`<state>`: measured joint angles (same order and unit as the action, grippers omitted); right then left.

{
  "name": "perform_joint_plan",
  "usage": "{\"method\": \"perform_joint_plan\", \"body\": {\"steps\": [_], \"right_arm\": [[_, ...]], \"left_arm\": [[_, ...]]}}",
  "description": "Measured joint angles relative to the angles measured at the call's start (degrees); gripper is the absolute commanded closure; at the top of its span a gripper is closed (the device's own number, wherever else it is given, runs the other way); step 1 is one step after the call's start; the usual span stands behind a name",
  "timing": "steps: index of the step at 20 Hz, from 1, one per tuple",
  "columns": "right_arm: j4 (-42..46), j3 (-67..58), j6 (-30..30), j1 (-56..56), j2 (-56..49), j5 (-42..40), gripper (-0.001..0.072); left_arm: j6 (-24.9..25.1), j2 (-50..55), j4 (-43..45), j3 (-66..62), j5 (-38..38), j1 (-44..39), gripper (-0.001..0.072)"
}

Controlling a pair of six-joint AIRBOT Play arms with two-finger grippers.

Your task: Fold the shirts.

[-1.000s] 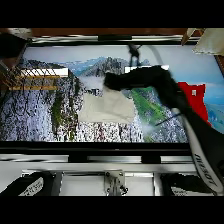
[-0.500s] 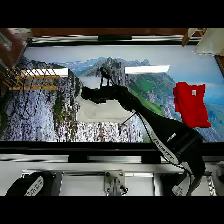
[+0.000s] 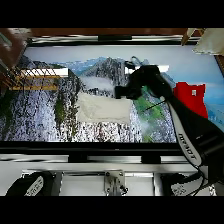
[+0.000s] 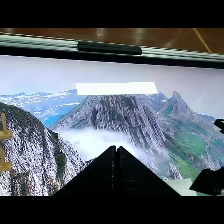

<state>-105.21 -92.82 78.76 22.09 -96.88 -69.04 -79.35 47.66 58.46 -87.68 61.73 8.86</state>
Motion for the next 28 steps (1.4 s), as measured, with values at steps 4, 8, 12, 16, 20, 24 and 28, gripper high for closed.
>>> {"method": "perform_joint_plan", "body": {"steps": [4, 8, 12, 16, 20, 24, 28], "right_arm": [[-2.6, 3.96, 1.4, -8.48, -0.15, -5.66, 0.0042], [-10.16, 6.6, 4.17, -9.55, -4.33, -6.25, 0.0042], [-15.21, 7.32, 6.32, -7.54, -8.37, -3.74, 0.0043], [-17.4, 7.52, 7.17, -6.25, -10.86, -3.21, 0.0637], [-17.55, 5.09, 10.75, -6.6, -8.96, -3.41, 0.0646], [-18.4, -1.68, 14.49, -9.05, -2.29, -4.02, 0.0646], [-18.73, -8.92, 12.41, -14.21, 3.67, -4.44, 0.0646]], "left_arm": [[-0.02, 0.0, -1.09, 0.0, 0.07, 0.0, 0.0669], [-0.02, 0.0, -1.51, 0.0, 0.04, 0.0, 0.0669], [-0.02, 0.0, -1.68, 0.0, 0.02, 0.0, 0.0669], [-0.04, 0.0, -2.29, 0.0, -0.07, 0.0, 0.0669], [-0.04, 0.04, -2.67, 0.0, -0.17, 0.0, 0.0669], [-0.04, 0.02, -2.91, 0.0, -0.17, 0.0, 0.0669], [-0.04, 0.02, -2.95, 0.0, -0.2, 0.0, 0.0669]]}}
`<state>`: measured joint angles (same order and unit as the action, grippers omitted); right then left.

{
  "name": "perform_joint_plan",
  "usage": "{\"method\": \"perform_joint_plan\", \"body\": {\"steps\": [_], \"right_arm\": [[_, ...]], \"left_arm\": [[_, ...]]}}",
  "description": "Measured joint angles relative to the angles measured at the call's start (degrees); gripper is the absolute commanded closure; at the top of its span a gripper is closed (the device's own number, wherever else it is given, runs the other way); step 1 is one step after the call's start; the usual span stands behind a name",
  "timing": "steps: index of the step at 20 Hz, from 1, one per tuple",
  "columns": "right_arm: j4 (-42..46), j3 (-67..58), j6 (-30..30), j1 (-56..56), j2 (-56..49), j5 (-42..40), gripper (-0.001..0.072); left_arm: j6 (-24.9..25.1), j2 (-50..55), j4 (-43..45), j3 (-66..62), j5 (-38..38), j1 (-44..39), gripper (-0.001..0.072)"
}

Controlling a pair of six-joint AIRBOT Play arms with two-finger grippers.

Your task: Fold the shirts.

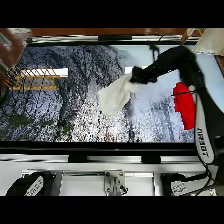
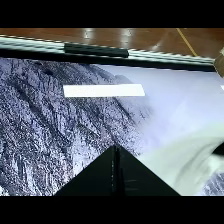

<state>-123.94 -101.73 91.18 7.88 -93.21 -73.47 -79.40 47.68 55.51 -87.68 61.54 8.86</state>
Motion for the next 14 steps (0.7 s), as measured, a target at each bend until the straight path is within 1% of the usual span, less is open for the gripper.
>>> {"method": "perform_joint_plan", "body": {"steps": [6, 9, 14], "right_arm": [[0.09, -5.9, -2.78, -11.1, 2.93, 1.4, 0.0646], [-0.13, -6.67, -3.52, -15.96, 3.26, 6.29, 0.0646], [-0.17, -7.02, -3.96, -21.53, 3.37, 19.78, 0.0646]], "left_arm": [[0.0, 0.07, -0.02, 0.0, 0.02, 0.0, 0.0669], [0.0, 0.31, -0.04, 0.0, 0.0, 0.0, 0.0668], [0.0, 1.27, -0.04, 0.46, 0.04, 0.0, 0.0668]]}}
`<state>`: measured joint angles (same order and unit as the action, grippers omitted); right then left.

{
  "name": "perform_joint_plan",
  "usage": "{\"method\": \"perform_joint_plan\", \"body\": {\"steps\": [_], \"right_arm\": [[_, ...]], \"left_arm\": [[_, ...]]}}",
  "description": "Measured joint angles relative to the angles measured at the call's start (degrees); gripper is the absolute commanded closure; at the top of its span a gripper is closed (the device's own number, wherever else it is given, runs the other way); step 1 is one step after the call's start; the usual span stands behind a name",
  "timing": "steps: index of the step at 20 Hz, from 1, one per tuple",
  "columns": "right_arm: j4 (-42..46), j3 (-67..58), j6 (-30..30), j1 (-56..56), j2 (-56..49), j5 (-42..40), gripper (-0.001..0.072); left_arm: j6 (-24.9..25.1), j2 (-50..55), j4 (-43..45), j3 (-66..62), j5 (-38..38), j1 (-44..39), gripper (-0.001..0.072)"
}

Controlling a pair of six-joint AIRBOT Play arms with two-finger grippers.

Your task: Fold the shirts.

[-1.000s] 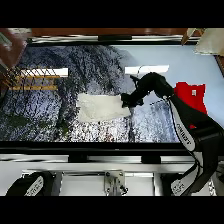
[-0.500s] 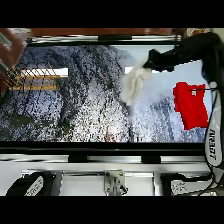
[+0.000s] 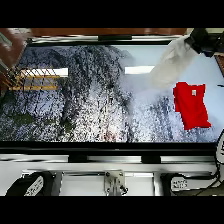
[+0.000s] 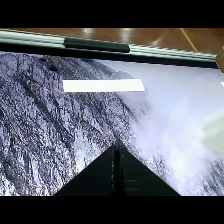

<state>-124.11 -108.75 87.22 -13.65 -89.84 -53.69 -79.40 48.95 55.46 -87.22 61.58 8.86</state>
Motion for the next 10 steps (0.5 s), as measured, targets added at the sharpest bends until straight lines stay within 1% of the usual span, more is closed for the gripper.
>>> {"method": "perform_joint_plan", "body": {"steps": [4, 6, 8, 10], "right_arm": [[0.59, -0.04, 0.2, -1.51, -0.35, 12.5, 0.0646], [2.71, -0.07, 0.44, -1.92, -0.85, 15.72, 0.0646], [7.48, -0.04, 0.46, -2.56, -1.57, 15.41, 0.0646], [14.21, -0.07, 0.5, -3.15, -2.14, 12.63, 0.0646]], "left_arm": [[0.02, 0.42, 0.0, 1.05, 0.02, 0.0, 0.0668], [0.02, 0.46, -0.02, 1.38, 0.02, 0.02, 0.0669], [0.02, 0.44, -0.02, 1.51, 0.11, 0.0, 0.0668], [0.02, 0.44, -0.02, 1.6, 0.24, 0.0, 0.0668]]}}
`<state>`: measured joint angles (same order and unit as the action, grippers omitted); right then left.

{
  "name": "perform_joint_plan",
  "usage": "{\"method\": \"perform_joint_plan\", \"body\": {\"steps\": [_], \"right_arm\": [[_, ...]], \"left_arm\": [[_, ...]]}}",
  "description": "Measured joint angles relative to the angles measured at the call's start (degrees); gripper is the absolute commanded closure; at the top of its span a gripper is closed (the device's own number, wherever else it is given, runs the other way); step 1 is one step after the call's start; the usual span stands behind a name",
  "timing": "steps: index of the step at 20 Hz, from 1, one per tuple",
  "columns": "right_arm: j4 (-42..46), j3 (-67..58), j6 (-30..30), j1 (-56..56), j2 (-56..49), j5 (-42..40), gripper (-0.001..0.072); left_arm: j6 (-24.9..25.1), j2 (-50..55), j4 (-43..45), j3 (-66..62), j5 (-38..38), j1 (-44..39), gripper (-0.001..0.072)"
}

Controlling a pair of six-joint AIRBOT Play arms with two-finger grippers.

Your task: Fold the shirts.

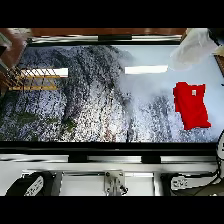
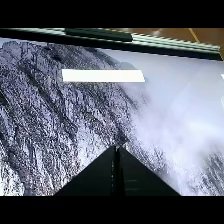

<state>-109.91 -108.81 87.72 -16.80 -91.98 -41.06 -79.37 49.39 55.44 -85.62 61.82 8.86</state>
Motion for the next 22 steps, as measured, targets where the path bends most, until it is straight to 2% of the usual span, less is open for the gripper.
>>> {"method": "perform_joint_plan", "body": {"steps": [5, 10, 12, 16, 18, 20, 22], "right_arm": [[17.05, 0.02, 0.61, -0.63, -1.51, -11.74, 0.0646], [21.75, 0.0, 1.27, -0.81, -2.05, -14.95, 0.0646], [20.17, 0.02, 1.42, -0.94, -2.16, -10.67, 0.0646], [11.65, 0.02, 1.46, -0.44, -3.3, 6.86, 0.0646], [10.91, 0.0, 1.46, -0.48, -4.09, 11.91, 0.0647], [13.53, 0.02, 2.82, -0.55, -4.81, 11.74, 0.0647], [17.9, 0.02, 6.12, -0.66, -5.25, 7.61, 0.0647]], "left_arm": [[-0.02, 0.0, 0.0, 0.96, 0.26, -0.59, 0.0668], [-0.02, 0.0, -0.04, 1.7, 0.28, -3.28, 0.0669], [-0.02, 0.09, -0.02, 1.75, 0.26, -4.24, 0.0668], [-0.02, 0.55, -0.02, 1.81, 0.24, -4.98, 0.0668], [-0.02, 1.07, 0.0, 1.81, 0.22, -5.16, 0.0668], [-0.02, 1.6, 0.0, 1.81, 0.17, -5.25, 0.0668], [-0.02, 2.03, 0.02, 1.81, 0.17, -5.27, 0.0668]]}}
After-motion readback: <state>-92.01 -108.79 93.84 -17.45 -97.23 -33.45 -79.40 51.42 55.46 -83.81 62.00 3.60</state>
